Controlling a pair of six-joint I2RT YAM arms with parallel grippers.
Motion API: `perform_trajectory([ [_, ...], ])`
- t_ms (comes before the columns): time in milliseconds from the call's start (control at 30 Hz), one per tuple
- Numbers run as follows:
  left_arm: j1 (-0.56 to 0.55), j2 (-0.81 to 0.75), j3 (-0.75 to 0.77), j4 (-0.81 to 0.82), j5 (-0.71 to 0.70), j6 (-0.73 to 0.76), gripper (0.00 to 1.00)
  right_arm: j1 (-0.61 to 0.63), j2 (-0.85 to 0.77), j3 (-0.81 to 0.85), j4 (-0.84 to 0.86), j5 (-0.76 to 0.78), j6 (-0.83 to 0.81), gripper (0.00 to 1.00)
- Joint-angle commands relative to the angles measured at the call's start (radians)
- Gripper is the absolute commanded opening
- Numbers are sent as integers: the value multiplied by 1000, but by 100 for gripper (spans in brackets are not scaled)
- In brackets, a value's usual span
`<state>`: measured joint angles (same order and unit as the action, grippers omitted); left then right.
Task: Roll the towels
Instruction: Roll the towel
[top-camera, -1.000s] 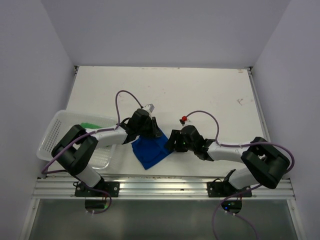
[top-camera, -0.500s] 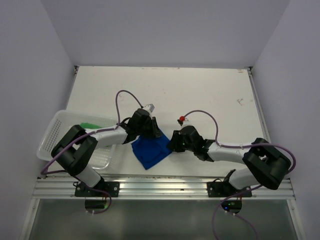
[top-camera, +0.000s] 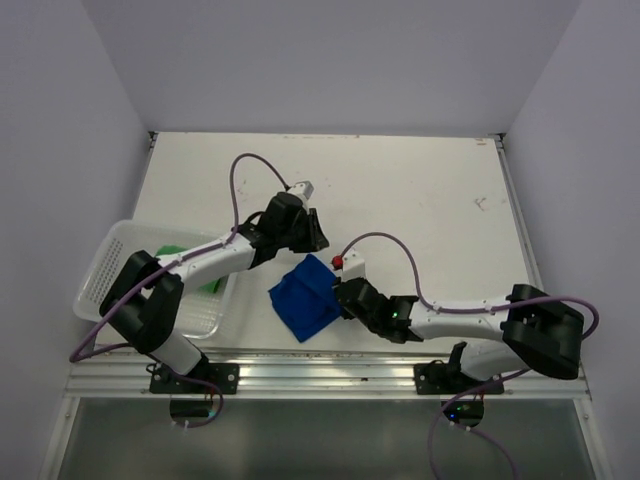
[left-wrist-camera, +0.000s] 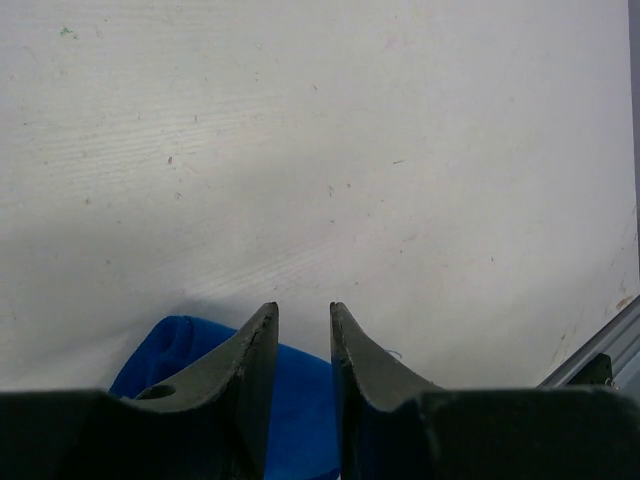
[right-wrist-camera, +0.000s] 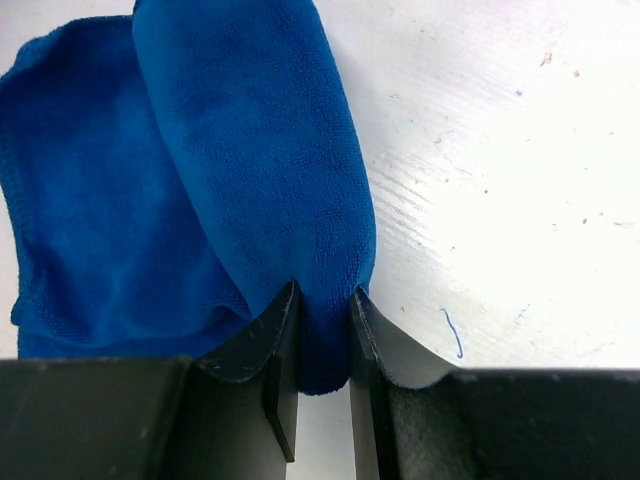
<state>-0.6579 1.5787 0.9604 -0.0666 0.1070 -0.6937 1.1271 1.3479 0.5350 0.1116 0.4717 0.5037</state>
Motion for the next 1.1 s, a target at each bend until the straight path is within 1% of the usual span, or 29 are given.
perform_trajectory([
  [0,6,-45,31,-33,-10,25,31,83,34,60,-73,270,-86,0],
  [133,6,-59,9,-27,-4,17,31,152,85,117,-107,427,-120,0],
  [200,6,-66,-6,-19,-1,11,31,180,111,141,-157,505,-122,0],
  [433,6,-74,-26,1,19,-4,31,252,218,218,-240,703,-113,0],
  [567,4,-79,-29,7,28,-7,31,293,284,252,-260,765,-148,0],
  [767,-8,-89,-40,11,33,-9,31,393,396,315,-282,815,-217,0],
  [900,-26,-97,-60,19,34,-15,31,421,491,370,-335,806,-231,0],
  [1067,-63,-108,-107,30,23,-27,31,442,565,427,-401,805,-222,0],
])
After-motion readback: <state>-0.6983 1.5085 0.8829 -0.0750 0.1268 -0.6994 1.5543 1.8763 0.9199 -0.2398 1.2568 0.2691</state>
